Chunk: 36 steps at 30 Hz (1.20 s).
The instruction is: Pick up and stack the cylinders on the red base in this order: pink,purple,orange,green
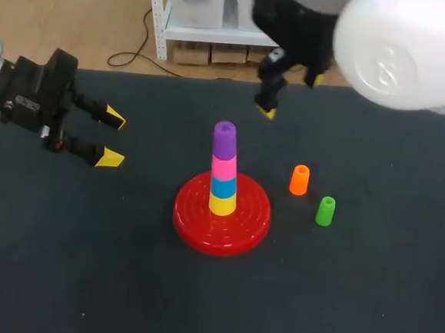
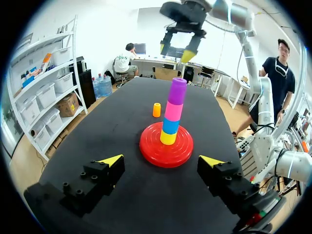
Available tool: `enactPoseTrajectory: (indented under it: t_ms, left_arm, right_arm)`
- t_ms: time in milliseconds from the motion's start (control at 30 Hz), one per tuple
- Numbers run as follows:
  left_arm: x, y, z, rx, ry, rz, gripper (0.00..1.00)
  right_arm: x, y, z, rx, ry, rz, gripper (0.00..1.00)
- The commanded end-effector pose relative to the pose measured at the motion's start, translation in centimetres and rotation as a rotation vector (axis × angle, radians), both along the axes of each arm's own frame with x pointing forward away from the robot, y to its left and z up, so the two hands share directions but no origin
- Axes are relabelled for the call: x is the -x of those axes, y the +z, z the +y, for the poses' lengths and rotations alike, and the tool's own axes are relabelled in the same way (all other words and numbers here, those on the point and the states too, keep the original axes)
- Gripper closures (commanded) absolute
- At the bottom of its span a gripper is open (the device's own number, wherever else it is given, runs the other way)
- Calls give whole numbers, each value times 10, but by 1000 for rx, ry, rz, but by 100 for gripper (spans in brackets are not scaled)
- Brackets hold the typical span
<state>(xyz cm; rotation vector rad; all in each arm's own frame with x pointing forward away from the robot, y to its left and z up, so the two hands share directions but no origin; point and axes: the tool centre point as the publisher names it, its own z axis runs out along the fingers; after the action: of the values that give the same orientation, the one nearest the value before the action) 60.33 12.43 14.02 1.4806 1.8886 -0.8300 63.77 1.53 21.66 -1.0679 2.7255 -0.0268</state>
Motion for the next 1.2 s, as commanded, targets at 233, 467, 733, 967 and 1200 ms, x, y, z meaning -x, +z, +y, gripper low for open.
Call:
enactPoseTrajectory:
  t_ms: [233, 467, 733, 967, 1200]
  left_arm:
    - [1, -1, 1, 3, 0, -4, 0]
    - [1, -1, 1, 3, 0, -4, 0]
    - [1, -1, 1, 3, 0, -4, 0]
    - [1, -1, 1, 3, 0, -4, 0]
    - [1, -1, 1, 3, 0, -4, 0]
  right_arm:
    - [-26, -80, -33, -43, -74, -3, 0]
    - [-30, -135, -30, 10, -121, 78, 0]
    - [-31, -166, -30, 31, -158, 133, 0]
    - [-32, -176, -44, 22, -179, 135, 3]
    - [-26, -182, -51, 21, -187, 149, 16]
